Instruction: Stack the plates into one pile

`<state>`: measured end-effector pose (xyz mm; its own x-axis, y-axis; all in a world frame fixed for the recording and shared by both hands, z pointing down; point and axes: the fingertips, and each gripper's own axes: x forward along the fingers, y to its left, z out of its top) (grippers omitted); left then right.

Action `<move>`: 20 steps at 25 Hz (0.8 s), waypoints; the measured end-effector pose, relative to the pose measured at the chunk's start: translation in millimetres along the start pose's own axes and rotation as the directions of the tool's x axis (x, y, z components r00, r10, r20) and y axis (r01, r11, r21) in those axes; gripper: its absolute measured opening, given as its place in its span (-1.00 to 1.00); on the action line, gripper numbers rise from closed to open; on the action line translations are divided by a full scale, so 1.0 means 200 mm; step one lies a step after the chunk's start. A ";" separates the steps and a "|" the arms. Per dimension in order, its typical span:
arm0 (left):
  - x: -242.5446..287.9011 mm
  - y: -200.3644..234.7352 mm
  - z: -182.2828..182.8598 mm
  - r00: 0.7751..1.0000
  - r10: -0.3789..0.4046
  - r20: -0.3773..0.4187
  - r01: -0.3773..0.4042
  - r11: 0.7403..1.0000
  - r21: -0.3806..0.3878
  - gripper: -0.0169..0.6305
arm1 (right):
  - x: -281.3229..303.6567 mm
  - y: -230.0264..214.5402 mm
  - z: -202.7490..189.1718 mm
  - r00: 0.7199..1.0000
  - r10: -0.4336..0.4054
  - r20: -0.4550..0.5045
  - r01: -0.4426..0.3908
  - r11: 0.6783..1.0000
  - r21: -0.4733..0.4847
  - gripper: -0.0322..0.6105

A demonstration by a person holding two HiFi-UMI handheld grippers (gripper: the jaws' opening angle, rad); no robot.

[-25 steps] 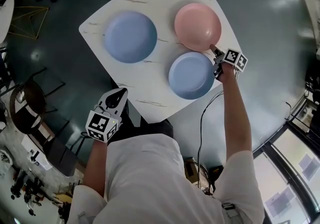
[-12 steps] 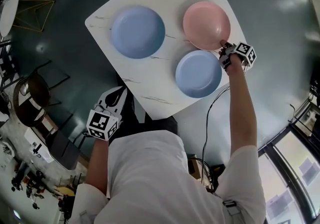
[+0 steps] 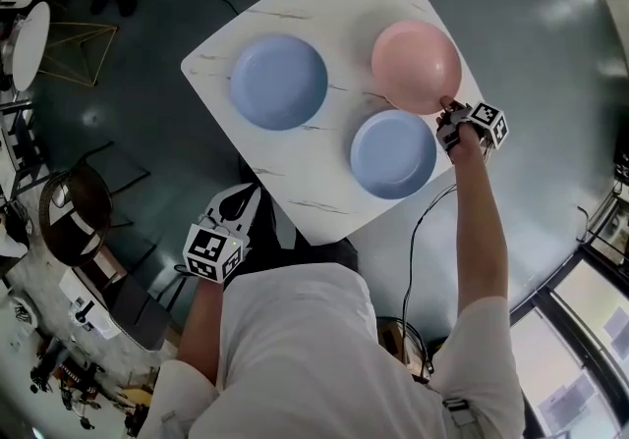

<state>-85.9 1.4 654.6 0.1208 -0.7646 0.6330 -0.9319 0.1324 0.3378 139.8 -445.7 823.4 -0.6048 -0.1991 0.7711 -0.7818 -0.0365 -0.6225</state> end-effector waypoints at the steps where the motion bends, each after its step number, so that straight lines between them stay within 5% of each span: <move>1: -0.02 0.00 0.00 1.000 -0.002 0.000 0.002 1.000 0.000 -0.91 | -0.03 0.00 -0.01 1.000 -0.001 0.002 0.001 1.000 -0.003 -0.79; 20: -0.13 -0.19 0.06 0.996 -0.092 0.002 0.092 0.993 0.079 -0.91 | -0.56 -0.27 -0.57 1.000 -0.018 0.015 0.016 0.997 0.073 -0.79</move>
<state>-57.5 9.8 616.8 0.2059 -0.7747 0.5979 -0.9408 0.0115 0.3389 232.4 -309.7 786.7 -0.5885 -0.2135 0.7798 -0.7785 -0.1108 -0.6178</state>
